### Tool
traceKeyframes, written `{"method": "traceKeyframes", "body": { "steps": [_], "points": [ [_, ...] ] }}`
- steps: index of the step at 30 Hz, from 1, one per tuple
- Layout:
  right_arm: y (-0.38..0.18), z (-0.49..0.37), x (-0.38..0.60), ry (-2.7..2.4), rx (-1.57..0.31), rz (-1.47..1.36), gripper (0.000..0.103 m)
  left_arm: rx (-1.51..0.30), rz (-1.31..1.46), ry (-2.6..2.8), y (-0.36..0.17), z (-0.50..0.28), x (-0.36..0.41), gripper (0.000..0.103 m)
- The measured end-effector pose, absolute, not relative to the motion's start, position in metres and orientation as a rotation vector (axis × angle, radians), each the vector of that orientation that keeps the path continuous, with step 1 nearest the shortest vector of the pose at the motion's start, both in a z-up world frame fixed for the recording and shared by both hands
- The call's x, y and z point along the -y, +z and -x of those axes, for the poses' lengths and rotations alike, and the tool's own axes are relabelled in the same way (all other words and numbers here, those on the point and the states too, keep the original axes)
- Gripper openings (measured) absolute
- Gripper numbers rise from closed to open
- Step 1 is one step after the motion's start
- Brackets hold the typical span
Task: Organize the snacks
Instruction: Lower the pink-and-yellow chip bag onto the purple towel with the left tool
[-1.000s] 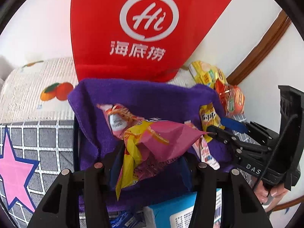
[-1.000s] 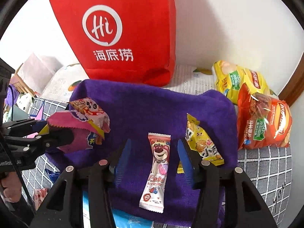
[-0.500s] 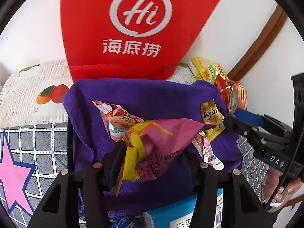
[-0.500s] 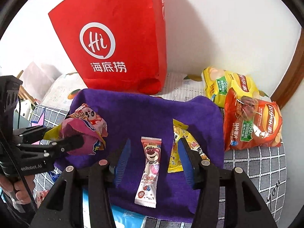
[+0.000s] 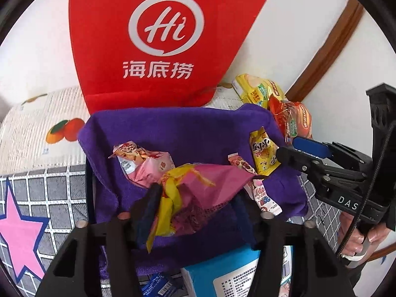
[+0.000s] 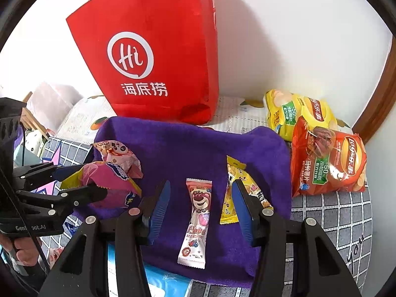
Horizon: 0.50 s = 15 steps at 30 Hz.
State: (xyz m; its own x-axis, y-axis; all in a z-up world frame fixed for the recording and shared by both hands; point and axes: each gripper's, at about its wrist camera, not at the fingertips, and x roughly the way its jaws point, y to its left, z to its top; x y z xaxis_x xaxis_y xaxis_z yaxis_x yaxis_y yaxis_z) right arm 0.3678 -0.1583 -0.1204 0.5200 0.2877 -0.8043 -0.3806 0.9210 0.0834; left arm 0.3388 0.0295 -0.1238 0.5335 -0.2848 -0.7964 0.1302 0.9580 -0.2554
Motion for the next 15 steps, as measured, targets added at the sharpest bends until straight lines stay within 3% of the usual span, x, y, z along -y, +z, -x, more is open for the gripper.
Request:
{"method": "traceKeyframes", "body": {
  "steps": [9, 15],
  "points": [
    [-0.117, -0.366, 0.160, 0.400, -0.936, 0.104, 0.051, -0.825, 0.167, -0.255, -0.111, -0.331, -0.024, 0.048],
    [-0.116, -0.367, 0.161, 0.399, -0.938, 0.096, 0.051, -0.837, 0.167, -0.217, -0.120, -0.339, -0.024, 0.048]
  ]
}}
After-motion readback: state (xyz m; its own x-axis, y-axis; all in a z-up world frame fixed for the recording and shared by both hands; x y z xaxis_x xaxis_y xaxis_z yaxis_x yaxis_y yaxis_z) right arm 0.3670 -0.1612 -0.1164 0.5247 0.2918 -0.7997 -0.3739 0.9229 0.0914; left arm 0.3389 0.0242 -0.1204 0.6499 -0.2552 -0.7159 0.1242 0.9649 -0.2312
